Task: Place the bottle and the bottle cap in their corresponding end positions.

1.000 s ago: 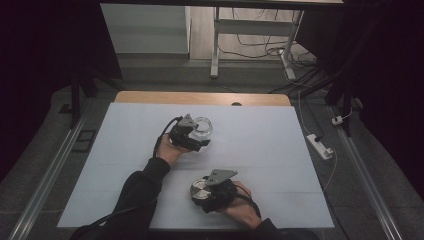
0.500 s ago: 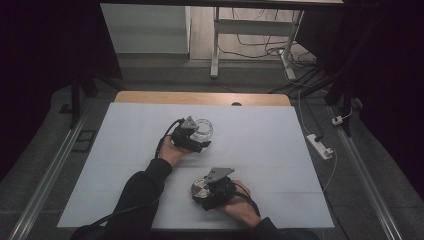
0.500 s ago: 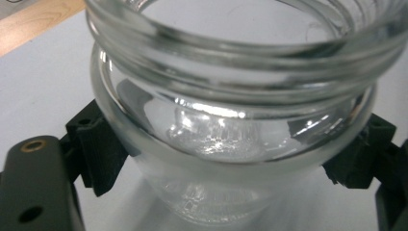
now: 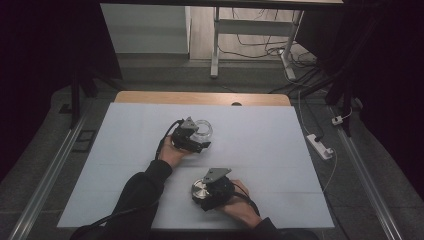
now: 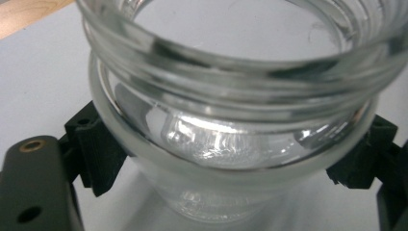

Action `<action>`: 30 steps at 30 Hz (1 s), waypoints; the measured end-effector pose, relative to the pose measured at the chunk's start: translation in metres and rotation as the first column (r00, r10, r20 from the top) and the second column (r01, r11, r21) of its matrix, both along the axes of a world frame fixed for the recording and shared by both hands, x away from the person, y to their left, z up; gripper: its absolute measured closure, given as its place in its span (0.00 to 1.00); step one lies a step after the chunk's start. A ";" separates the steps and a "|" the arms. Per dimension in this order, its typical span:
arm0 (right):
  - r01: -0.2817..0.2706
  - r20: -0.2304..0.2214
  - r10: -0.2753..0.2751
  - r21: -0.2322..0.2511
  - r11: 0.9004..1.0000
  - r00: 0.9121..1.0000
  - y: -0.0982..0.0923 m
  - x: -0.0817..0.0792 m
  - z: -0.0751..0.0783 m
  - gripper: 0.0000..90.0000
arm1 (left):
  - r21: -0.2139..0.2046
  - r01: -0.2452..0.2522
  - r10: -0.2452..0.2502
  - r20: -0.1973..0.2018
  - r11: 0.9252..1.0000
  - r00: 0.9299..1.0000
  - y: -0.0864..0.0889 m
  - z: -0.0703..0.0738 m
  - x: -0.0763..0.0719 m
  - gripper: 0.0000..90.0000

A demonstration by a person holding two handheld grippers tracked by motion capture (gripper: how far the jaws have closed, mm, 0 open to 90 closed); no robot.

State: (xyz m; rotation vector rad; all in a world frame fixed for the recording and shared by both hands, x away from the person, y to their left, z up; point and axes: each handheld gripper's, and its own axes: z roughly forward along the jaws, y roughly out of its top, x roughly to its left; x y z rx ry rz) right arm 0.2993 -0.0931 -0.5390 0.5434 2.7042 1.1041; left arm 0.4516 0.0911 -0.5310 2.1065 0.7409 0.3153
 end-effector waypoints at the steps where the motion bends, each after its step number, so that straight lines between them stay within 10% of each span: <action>1: 0.003 -0.003 -0.003 0.004 1.000 1.000 0.000 0.000 0.001 0.16 | 0.006 -0.001 0.001 -0.001 1.000 1.000 0.000 0.000 0.000 0.16; 30: 0.032 -0.047 -0.026 0.123 0.992 0.999 -0.014 0.001 0.028 0.07 | -0.081 0.000 -0.004 -0.060 0.997 0.998 0.032 0.029 -0.035 0.03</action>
